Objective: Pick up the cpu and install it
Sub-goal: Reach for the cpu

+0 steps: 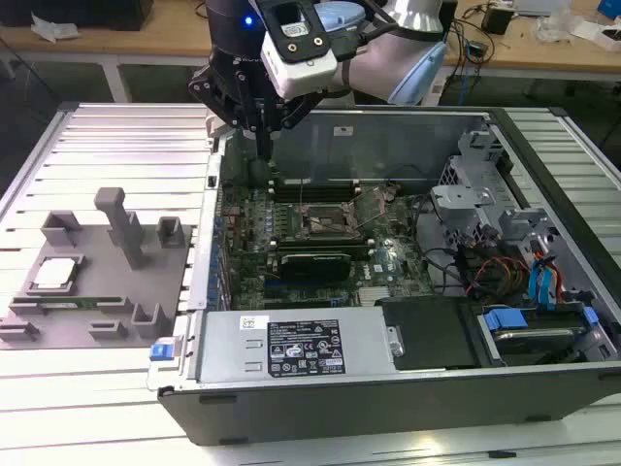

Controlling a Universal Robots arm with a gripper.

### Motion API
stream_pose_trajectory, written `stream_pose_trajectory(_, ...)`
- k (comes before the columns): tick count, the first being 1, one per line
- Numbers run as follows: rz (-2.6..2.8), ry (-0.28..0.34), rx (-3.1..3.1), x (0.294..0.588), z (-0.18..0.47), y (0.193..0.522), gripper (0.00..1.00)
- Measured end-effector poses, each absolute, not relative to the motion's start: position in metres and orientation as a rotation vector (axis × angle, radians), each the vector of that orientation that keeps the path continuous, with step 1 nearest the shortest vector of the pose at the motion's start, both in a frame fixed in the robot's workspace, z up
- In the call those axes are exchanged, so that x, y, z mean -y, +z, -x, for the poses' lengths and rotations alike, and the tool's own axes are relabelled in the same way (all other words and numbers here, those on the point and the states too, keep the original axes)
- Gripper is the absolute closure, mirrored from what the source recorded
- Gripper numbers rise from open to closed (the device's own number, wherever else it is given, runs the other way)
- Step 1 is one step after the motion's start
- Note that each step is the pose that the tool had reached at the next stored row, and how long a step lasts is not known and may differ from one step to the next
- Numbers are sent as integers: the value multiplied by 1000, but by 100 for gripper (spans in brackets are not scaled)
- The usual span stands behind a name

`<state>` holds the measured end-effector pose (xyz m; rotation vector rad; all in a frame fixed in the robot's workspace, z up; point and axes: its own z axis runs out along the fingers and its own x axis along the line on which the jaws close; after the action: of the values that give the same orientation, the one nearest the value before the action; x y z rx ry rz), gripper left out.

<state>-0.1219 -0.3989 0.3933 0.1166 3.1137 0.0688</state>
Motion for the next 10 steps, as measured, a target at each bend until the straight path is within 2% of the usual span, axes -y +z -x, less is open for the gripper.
stream_pose_trajectory(10, -117, 69, -3114, 399, 123, 393, 89)
